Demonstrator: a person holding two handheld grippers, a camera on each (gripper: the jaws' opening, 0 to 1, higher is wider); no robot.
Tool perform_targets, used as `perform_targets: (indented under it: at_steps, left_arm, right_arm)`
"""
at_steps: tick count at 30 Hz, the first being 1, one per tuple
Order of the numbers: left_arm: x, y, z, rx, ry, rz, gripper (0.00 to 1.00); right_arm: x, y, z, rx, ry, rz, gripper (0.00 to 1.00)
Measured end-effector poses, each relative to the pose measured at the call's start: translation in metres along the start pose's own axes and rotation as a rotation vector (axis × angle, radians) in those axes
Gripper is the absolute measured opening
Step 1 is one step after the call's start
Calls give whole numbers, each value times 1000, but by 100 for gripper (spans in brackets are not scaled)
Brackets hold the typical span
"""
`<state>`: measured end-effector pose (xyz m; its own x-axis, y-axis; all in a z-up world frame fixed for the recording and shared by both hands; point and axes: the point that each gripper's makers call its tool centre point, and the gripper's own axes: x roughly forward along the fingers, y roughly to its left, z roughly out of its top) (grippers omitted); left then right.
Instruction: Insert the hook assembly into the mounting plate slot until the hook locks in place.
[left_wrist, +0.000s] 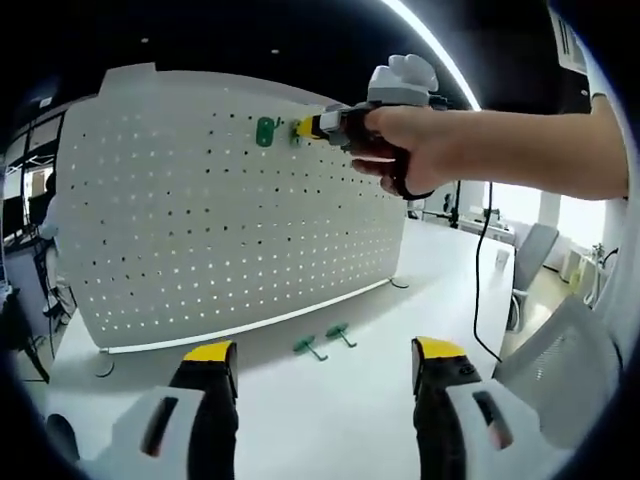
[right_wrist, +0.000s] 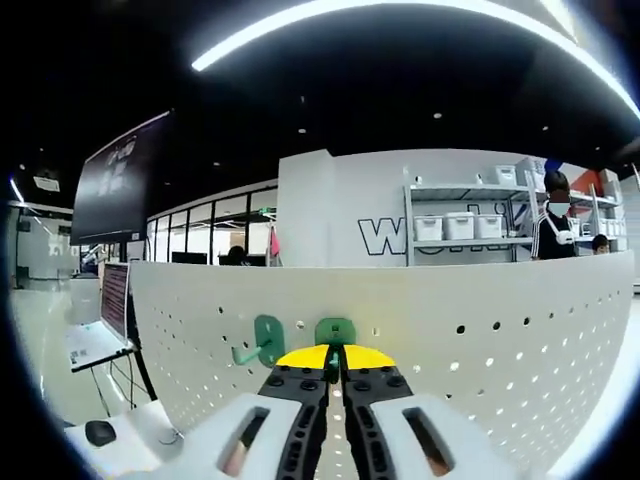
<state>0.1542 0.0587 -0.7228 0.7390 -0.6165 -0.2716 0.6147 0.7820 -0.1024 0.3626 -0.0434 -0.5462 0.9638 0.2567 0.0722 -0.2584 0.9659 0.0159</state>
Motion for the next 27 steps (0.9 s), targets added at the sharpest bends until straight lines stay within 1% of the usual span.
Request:
perform_targets:
  at_steps: [3, 5, 6, 8, 10, 11, 12, 14, 19, 24, 27]
  left_arm:
    - [0, 0, -1, -6, -1, 3, 73]
    - [-1, 0, -1, -10, -6, 2, 73]
    - [-1, 1, 0, -9, -11, 5, 73]
    - [-2, 2, 0, -8, -15, 13, 74]
    - [-2, 3, 1, -15, -23, 16, 74]
    - [-2, 3, 1, -16, -24, 17, 74]
    - [-3, 3, 0, -19, -26, 18, 74]
    - [-4, 4, 1, -22, -33, 18, 74]
    - [-6, 5, 0, -30, -37, 22, 73]
    - [-6, 3, 1, -24, -39, 18, 73]
    - [-6, 2, 1, -26, -36, 15, 73]
  right_arm:
    - [2, 1, 0, 0, 1, -39, 2]
    - [2, 1, -1, -28, 6, -67, 2]
    - [2, 1, -1, -19, 4, -80, 2]
    - [2, 1, -2, -32, 14, -96, 2]
    - [4, 3, -4, -31, 21, -102, 4]
    - [3, 3, -6, -25, 28, -118, 4]
    - [3, 2, -4, -12, 20, -144, 3]
    - [3, 1, -4, -27, 25, -143, 3]
    - [2, 1, -5, -9, 22, -150, 3]
    - [2, 1, -4, -10, 29, -143, 3]
    - [0, 1, -4, 4, 26, -132, 4]
